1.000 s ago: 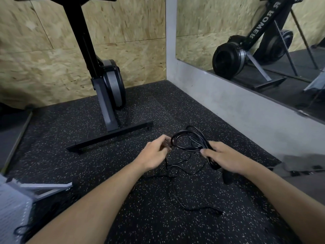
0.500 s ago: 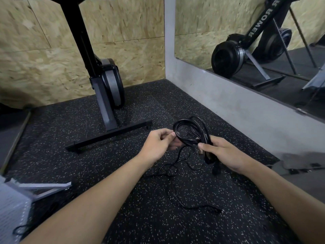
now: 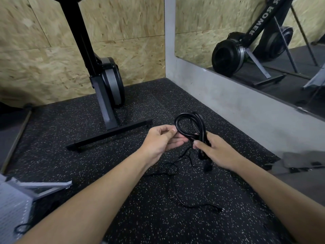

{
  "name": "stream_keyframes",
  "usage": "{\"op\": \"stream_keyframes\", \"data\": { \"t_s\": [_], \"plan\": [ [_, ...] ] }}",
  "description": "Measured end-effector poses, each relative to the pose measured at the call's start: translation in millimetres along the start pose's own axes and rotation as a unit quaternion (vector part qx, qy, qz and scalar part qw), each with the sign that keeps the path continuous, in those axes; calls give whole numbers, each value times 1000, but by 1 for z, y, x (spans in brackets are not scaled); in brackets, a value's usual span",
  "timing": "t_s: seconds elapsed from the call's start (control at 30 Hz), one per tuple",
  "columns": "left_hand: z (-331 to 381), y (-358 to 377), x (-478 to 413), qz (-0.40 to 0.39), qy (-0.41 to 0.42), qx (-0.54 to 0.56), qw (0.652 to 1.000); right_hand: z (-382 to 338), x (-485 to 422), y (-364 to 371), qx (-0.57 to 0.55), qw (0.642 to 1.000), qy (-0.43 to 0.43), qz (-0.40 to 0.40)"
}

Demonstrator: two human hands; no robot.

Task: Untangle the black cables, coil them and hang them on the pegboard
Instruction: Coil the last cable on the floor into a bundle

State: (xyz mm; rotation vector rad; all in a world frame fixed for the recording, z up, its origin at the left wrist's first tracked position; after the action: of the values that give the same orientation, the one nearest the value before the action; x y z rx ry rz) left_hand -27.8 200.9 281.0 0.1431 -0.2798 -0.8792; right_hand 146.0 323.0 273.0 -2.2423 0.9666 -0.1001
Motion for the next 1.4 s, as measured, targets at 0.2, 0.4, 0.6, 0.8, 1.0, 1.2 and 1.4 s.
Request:
{"op": "stream_keyframes", "data": {
  "t_s": [0.2, 0.4, 0.6, 0.8, 1.0, 1.2, 1.4],
  "plan": [
    [-25, 1, -3, -57, 74, -261, 961, -13, -1, -2, -100, 994, 9, 40],
    [-55, -10, -4, -160, 62, -468, 867, -14, -2, -5, -285, 954, 80, 38],
    [-60, -27, -4, -175, 58, -539, 822, -8, -5, -17, -277, 949, 110, 107],
    [-27, -23, -4, -112, 219, -529, 812, 23, -5, -21, 82, 991, 84, 60],
    [-3, -9, -1, -26, 352, -444, 823, 23, -2, -5, 98, 989, 70, -80],
    [4, -9, 1, 44, 375, -406, 833, 5, 3, -1, -40, 993, 69, -85],
    [4, -13, 1, 79, 369, -394, 838, 3, -1, 3, 75, 990, 1, -121]
  ]
}}
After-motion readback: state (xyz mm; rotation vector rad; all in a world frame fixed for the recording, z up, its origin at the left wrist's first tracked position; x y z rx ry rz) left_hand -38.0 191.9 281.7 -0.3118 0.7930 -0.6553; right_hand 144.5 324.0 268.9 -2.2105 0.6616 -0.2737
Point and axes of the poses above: each hand's wrist, its own x-axis away from the middle knuckle, its own y-axis out of the palm, z = x × y, the point moved 1 cm from there along -x, towards the middle knuckle, and after that the axes turned 11 degrees about z, right-handed, at the moved point
